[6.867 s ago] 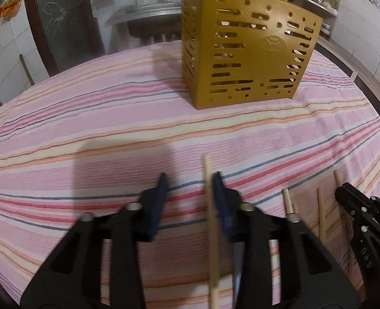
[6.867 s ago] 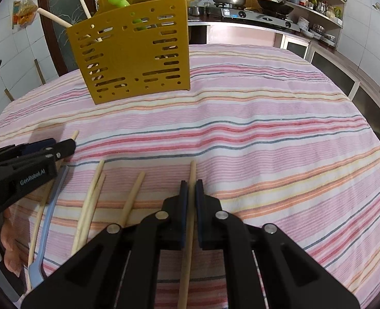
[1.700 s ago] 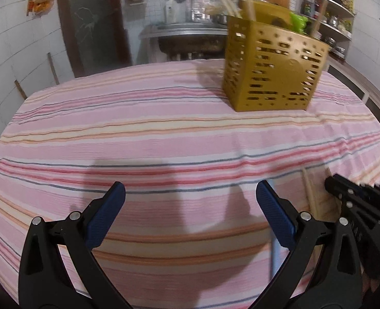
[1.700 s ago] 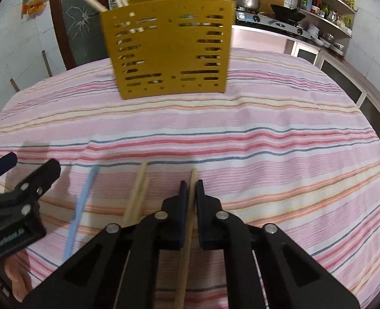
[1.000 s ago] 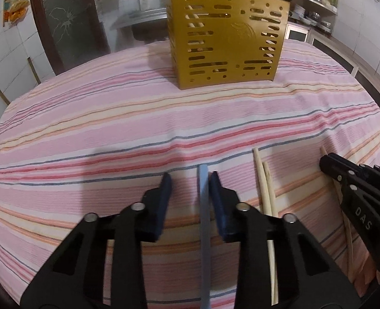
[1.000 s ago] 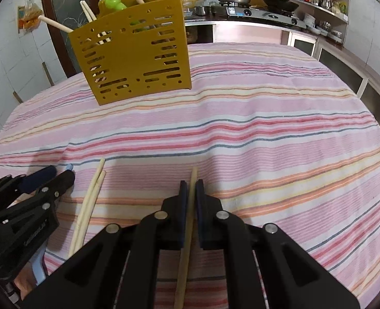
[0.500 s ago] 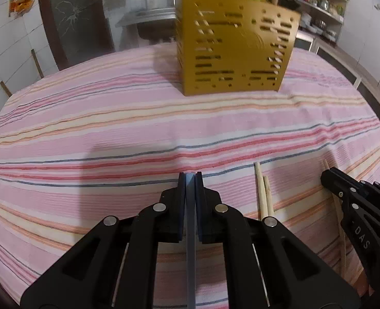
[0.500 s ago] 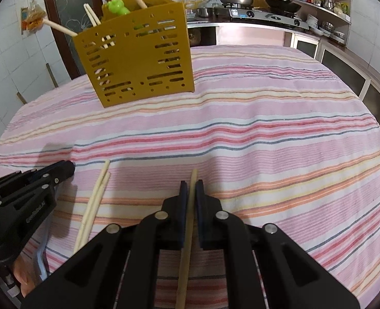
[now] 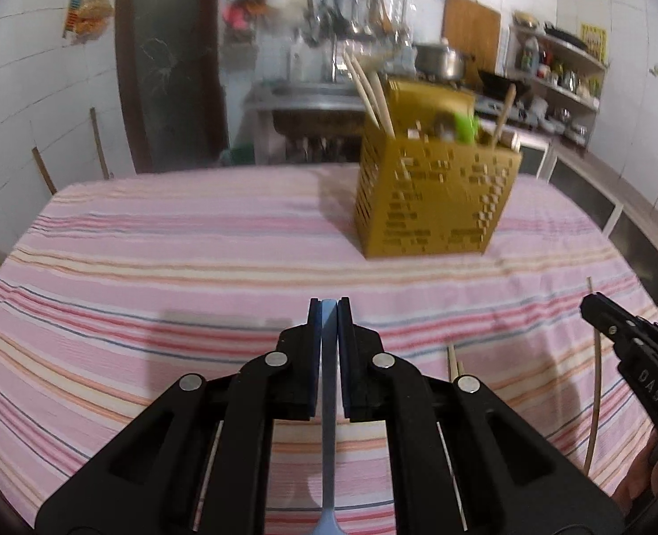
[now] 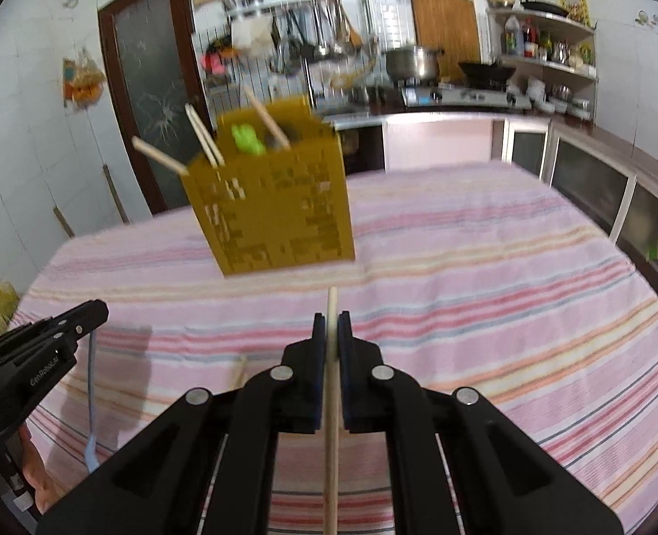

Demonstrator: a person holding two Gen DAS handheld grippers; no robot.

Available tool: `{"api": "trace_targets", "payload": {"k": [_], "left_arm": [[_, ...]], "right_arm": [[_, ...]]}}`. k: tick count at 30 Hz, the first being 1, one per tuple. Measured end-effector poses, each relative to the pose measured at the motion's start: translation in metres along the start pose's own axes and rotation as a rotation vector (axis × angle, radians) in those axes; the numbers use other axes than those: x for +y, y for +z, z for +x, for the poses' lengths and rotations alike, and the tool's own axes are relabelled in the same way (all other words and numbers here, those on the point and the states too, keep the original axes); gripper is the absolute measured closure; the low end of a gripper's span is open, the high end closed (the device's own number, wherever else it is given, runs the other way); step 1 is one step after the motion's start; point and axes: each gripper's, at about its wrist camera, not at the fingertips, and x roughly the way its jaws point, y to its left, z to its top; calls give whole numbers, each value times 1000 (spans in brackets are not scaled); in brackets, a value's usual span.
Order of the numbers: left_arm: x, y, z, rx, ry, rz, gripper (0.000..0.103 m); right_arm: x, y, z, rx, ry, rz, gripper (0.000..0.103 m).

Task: Organize utensils
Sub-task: 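Carry spatula and chopstick up over the yellow holder and lower them in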

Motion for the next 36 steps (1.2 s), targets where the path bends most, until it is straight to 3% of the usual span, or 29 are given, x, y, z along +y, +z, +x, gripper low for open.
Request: {"api": "trace_targets", "payload": {"k": [15, 36], "left_arm": [[19, 21, -66, -207, 12, -39, 97], [14, 32, -92, -292, -10, -30, 97]], "right_arm": [[-2, 27, -57, -250, 21, -36, 97], [1, 34, -69, -340, 21, -52, 97]]}}
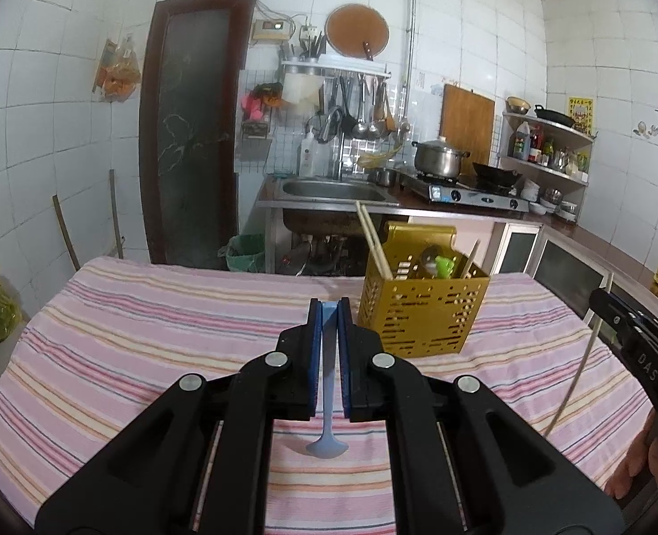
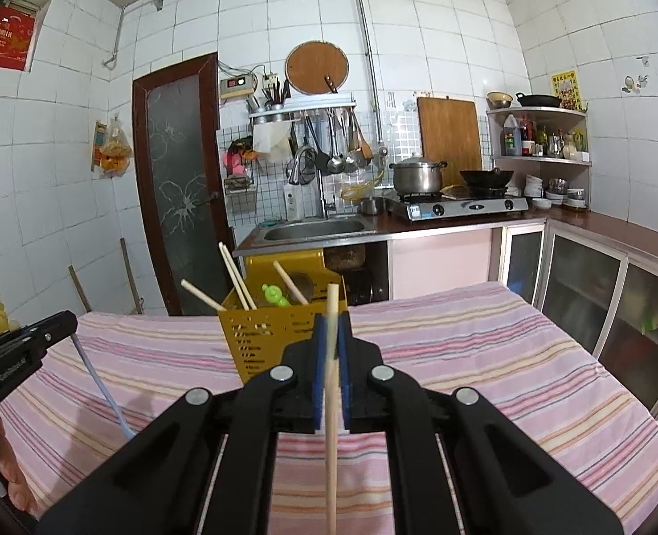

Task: Organize utensils
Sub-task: 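Carry spatula and chopstick up over the yellow holder and lower them in, then open both tools to release spatula and chopstick into the holder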

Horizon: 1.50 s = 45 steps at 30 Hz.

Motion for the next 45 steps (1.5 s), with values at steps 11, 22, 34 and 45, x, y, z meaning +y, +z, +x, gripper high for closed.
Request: {"api": "trace_targets", "payload": {"k": [11, 22, 34, 45], "left_arm": [[-20, 58, -2, -87, -71, -14, 97], [-60, 139, 44, -188, -105, -2, 97], [-71, 124, 159, -97, -85, 22, 97], [-54, 92, 180, 4, -74, 18, 97]], "right_arm": [[3, 55, 10, -103, 4, -19, 97], [5, 147, 53, -232, -16, -46, 97], [19, 150, 141, -237, 29, -54, 97], [2, 91, 187, -19, 24, -66, 96]]}}
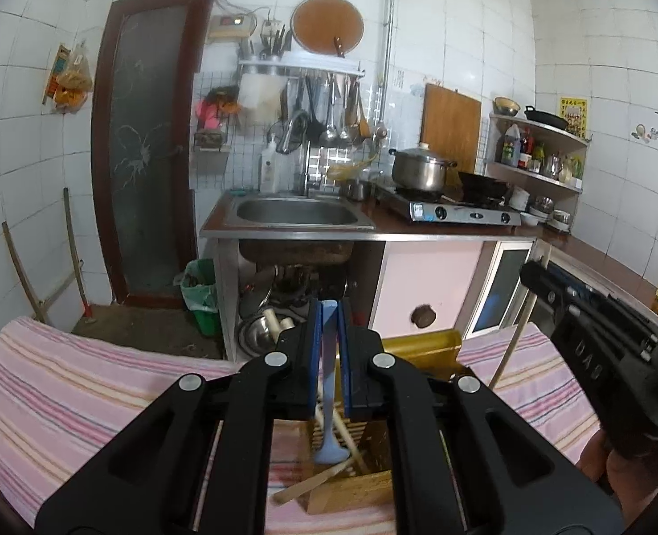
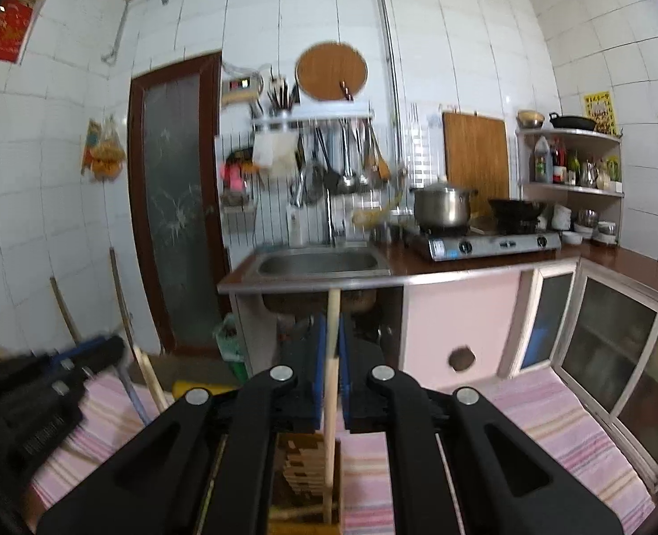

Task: Organize utensils
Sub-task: 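Open both tools to release spatula and chopstick into the holder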

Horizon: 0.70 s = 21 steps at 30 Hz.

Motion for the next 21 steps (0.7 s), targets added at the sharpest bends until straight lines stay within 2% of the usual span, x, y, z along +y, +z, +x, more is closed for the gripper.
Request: {"api": "trace_targets", "payload": {"k": [2, 3, 4, 6, 8, 9, 10, 14, 21], "left_arm": [[7, 2, -11, 13, -3, -12, 91], [10, 4, -17, 18, -1, -16, 77], [15, 6, -25, 19, 6, -21, 57], [25, 9, -44, 13, 29, -24, 36], [34, 6, -63, 6, 48, -19, 24], [37, 3, -70, 12, 56, -10, 14], [41, -1, -78, 18, 64, 3, 10], [59, -31, -109, 35, 109, 41, 5], [92, -99, -132, 144, 131, 14, 5]], "right_arm": [[-2, -1, -4, 45, -29, -15, 87], [-3, -1, -7, 58, -41, -17, 62], [-5, -1, -13, 73, -61, -15, 38], [-7, -1, -29, 92, -79, -9, 38], [-7, -2, -43, 114, -110, -14, 38], [-8, -5, -54, 122, -127, -3, 37], [-8, -7, -61, 128, -132, 9, 35], [5, -34, -95, 182, -134, 6, 28], [21, -107, -126, 300, -107, 60, 24]]}}
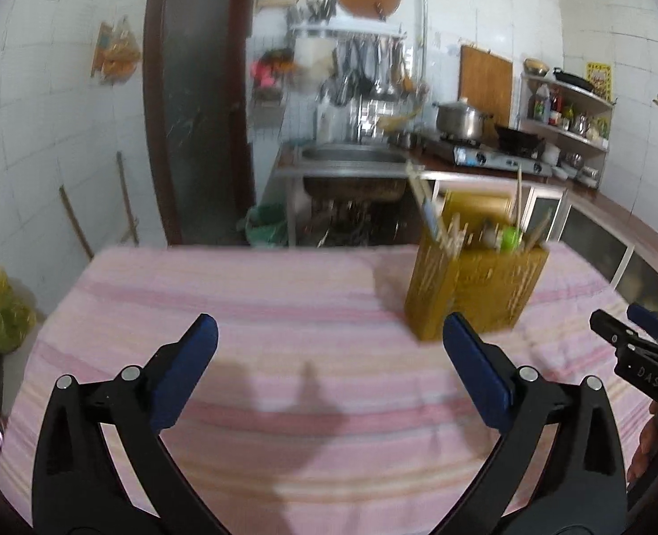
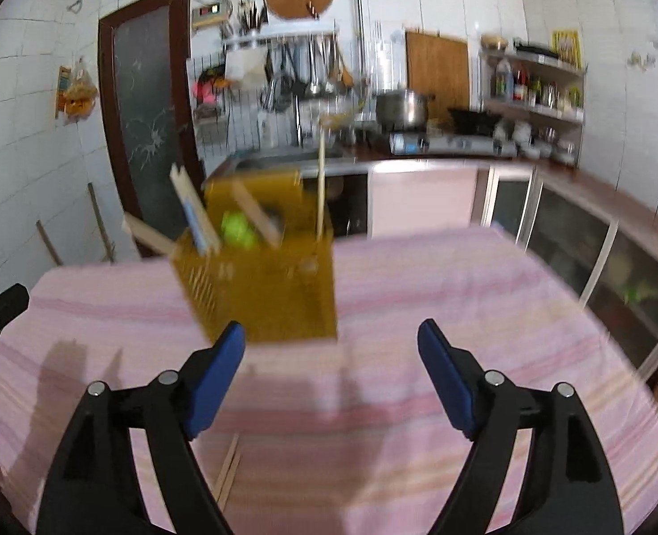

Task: Organize utensils
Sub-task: 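Open both tools to release spatula and chopstick into the holder, then grasp a chopstick with the right tool while the left tool grasps another chopstick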

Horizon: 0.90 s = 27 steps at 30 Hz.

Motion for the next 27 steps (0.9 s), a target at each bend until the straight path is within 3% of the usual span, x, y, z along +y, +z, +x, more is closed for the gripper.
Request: {"api": "trace_targets", "payload": {"k": [10, 21, 27], "left_arm": [[18, -78, 34, 156, 32, -14, 5], [19, -94, 54, 232, 10, -34, 5], [19, -93, 57, 233, 16, -33, 5]], "right_arm": [[10, -69, 23, 142, 16, -26, 24], [10, -85, 42, 232, -29, -43, 24], [32, -85, 42, 246, 32, -68, 24]]}}
